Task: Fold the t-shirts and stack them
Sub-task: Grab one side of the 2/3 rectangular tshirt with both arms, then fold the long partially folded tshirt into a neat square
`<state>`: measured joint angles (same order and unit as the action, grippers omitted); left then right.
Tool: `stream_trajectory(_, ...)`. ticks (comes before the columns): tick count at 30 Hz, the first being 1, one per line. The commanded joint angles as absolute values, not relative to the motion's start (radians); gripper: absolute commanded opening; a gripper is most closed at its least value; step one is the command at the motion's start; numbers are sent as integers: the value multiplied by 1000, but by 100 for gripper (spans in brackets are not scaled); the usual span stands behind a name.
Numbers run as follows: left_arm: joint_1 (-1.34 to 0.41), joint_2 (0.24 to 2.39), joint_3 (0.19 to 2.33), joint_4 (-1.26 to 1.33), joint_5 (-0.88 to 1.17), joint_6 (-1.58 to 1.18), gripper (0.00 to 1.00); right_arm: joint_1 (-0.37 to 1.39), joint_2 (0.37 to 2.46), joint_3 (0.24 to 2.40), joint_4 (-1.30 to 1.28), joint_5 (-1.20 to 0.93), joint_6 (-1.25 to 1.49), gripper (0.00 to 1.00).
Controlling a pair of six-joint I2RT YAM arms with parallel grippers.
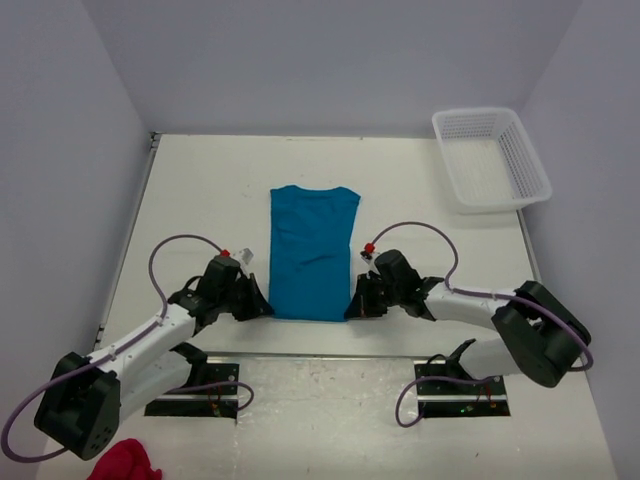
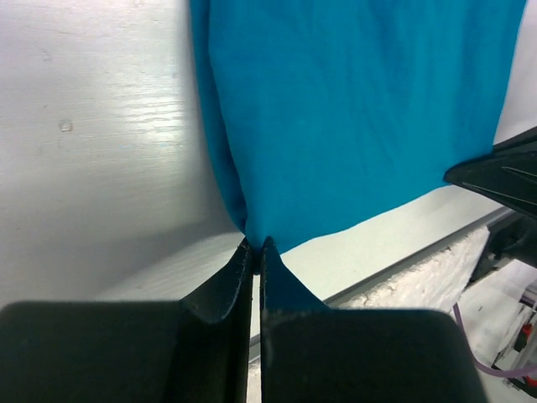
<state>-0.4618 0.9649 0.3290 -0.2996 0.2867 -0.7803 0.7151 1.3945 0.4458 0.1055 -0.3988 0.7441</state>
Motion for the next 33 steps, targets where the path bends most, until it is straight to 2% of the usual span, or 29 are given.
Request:
stream_trajectory(1, -477, 911, 310, -305, 334, -818, 0, 732, 1307, 474, -26, -338, 704, 0)
stream_trajectory(13, -532, 729, 258, -393, 371, -887, 0, 796, 1086, 411, -150, -273, 756, 0)
stream_trajectory(33, -575, 499, 294, -563, 402, -940, 0, 903, 878, 385, -320, -163, 844, 0)
